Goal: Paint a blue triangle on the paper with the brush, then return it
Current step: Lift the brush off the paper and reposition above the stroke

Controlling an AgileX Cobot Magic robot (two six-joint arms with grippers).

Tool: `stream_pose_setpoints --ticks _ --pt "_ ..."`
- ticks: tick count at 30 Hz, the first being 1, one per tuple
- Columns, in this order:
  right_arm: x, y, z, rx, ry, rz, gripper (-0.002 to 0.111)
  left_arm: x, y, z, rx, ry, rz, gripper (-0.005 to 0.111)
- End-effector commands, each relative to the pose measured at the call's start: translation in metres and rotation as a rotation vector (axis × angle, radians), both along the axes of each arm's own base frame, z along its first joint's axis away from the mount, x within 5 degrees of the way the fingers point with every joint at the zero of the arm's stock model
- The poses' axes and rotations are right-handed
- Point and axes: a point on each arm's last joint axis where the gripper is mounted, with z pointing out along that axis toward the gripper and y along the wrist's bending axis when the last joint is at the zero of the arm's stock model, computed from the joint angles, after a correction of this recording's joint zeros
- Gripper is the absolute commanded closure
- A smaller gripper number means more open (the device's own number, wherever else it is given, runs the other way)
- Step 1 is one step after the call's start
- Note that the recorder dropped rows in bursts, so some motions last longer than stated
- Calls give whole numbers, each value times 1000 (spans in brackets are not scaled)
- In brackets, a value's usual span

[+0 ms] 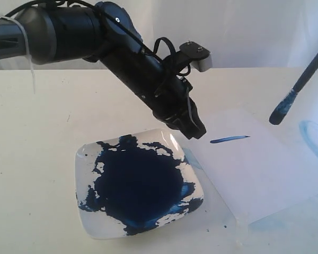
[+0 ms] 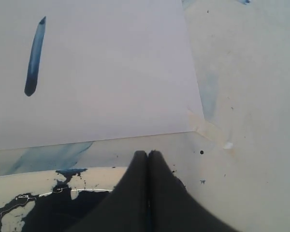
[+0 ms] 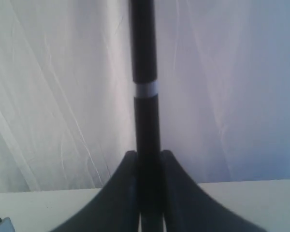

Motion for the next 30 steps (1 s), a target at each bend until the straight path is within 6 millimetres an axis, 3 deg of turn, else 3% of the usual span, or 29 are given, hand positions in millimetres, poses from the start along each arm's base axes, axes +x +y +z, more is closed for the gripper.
stream_pose_setpoints --ticks 1,4,7,15,24,27,30 --pt "-2 -4 0 115 44 -34 108 2 9 5 2 45 13 107" --pt "1 -10 -5 260 164 -103 108 7 18 8 12 73 22 107" --pt "3 -18 -12 266 223 -198 108 15 24 13 7 68 42 107" --pt "0 -7 -4 267 138 -63 108 34 19 10 7 8 65 107" --pt "4 -13 -1 335 109 -104 108 84 17 9 80 -32 47 107" --pt "10 -14 -5 335 98 -121 108 100 18 1 96 -25 43 107" --pt "21 3 -8 271 35 -155 108 120 16 -30 147 -1 41 107"
